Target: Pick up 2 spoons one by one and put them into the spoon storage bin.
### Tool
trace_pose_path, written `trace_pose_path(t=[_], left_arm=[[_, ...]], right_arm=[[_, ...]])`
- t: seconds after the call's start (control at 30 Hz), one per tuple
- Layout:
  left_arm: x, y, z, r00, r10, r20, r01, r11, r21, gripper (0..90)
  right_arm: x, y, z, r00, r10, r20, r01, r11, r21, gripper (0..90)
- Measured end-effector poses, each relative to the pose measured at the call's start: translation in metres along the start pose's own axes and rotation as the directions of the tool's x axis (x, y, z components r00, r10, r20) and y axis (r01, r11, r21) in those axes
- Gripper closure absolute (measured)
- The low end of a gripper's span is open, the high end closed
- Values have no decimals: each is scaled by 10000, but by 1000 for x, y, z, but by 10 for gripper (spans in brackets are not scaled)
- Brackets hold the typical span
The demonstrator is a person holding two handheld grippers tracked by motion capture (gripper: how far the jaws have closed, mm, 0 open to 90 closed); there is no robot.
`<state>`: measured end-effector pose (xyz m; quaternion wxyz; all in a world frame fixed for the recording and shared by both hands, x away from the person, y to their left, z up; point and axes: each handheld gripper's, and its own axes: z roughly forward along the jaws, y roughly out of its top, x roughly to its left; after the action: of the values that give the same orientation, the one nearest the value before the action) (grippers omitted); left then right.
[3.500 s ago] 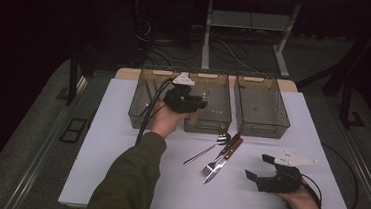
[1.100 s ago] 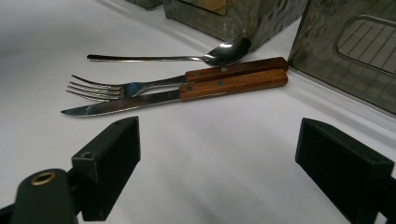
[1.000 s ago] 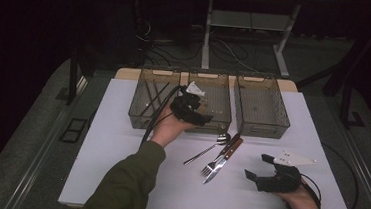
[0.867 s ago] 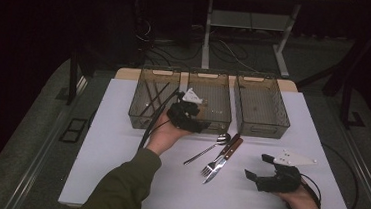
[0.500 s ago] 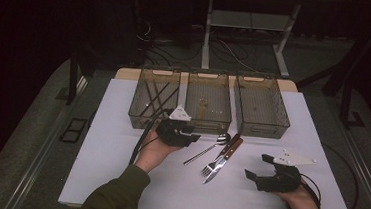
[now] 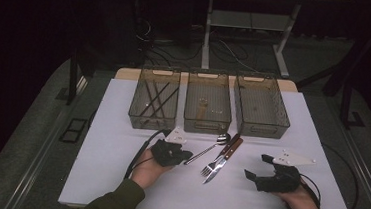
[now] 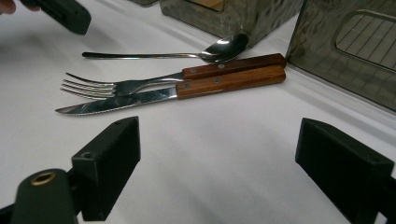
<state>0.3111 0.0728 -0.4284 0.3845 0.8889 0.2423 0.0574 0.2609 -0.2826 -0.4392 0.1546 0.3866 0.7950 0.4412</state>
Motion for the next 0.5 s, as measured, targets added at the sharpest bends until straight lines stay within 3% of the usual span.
trace_pose_path(t=[0.23, 0.3, 0.5], left_arm=[[0, -8, 12, 10000, -62, 0, 62, 9987, 511, 896], [3, -9, 14, 9996, -100, 253, 89, 9990, 427, 896], [-1, -9, 16, 9999, -116, 118, 110, 9986, 513, 896]], right_arm=[[1, 0, 0, 10000, -45, 12, 45, 10000, 4, 135], [1, 0, 0, 10000, -52, 5, 52, 10000, 12, 136], [0, 0, 0, 10000, -32, 26, 32, 10000, 37, 135]])
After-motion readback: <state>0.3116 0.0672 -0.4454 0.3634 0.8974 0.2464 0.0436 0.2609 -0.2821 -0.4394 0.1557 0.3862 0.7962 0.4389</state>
